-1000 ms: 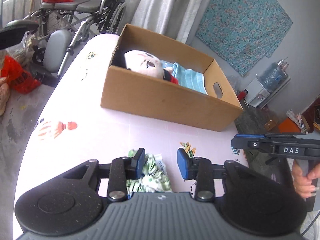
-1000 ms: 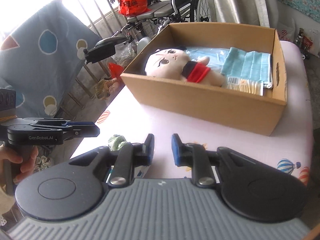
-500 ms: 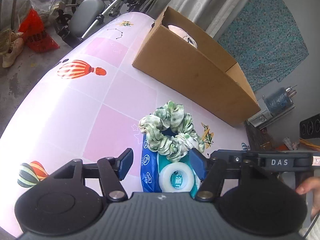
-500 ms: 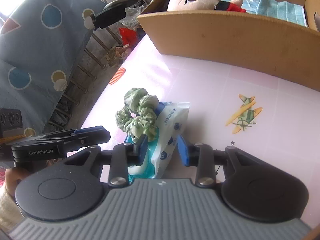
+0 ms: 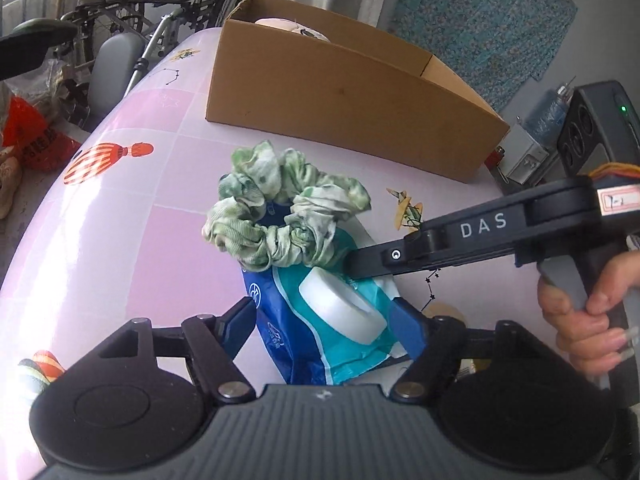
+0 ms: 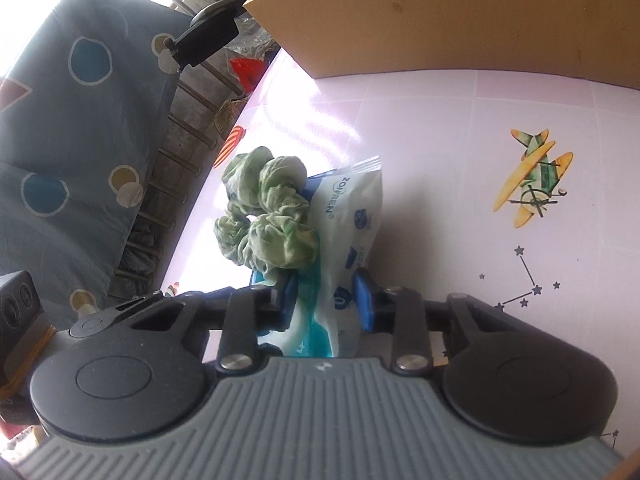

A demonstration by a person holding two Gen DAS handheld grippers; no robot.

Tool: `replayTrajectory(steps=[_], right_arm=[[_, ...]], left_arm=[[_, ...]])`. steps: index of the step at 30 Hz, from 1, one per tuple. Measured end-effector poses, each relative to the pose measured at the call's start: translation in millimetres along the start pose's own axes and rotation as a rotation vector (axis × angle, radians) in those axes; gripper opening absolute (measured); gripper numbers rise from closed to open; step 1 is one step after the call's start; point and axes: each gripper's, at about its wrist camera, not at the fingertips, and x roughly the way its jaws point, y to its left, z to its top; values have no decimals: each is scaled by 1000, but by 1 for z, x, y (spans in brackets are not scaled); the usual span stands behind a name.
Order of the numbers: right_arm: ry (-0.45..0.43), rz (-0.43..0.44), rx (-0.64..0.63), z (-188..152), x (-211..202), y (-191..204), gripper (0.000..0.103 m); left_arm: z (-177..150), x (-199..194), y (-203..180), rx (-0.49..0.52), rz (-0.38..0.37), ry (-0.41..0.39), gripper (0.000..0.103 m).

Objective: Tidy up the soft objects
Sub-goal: 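Close both grippers on the edge of the blue wet-wipe pack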

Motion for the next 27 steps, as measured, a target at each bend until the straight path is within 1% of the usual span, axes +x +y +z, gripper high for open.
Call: replayTrajectory(steps=[2,3,7,9,11,13,16,17,19,20,21,22,23,24,25,27], right_arm=[[1,-11,-21,0,2,1,16],[8,-10,-24,1,3,0,16],[11,-18,-34,1,3,-1,16],[4,-26,-48,0,1,0,16],[-6,-44,-65,-2,-2,1,15],[-16,-64,-82,-3,-7,1,15],[-44,-124,-117,-4,-18,-6,14],[-51,-136,-120,-4,-21,-9,10],[-55,-136,-100,-2,-27,-18,9],[-49,-119,-96,0,-28,-21,9],[-48,-99,-90,1,-28,-23,9],[-44,-79,-81,0,-29,-24,11],[-38,-67,-76,0,-29,-24,12],[-37,-68,-80,-1,-29,-23,12],[-32,-71,-84,-1,-27,-21,13],[-26,-63,-82,-2,-23,-18,19]], left_arm=[[-3,5,-6,63,34,-20,59],[-2,6,-6,70,61,-18,53],[3,-1,10,-5,41,-50,53],[6,-5,19,-32,47,-63,47],[9,-8,24,-48,49,-62,47],[11,-8,27,-46,51,-52,46],[11,-8,25,-17,89,-38,46],[10,-8,26,-18,102,-35,46],[10,-9,25,-28,106,-29,47],[10,-11,24,-42,87,-38,52],[11,-11,23,-59,56,-45,57],[12,-11,21,-80,16,-48,60],[14,-11,16,-98,-27,-50,67],[15,-9,8,-89,-56,-48,75],[17,-7,1,-65,-59,-41,78],[17,1,-23,24,-18,-10,80]])
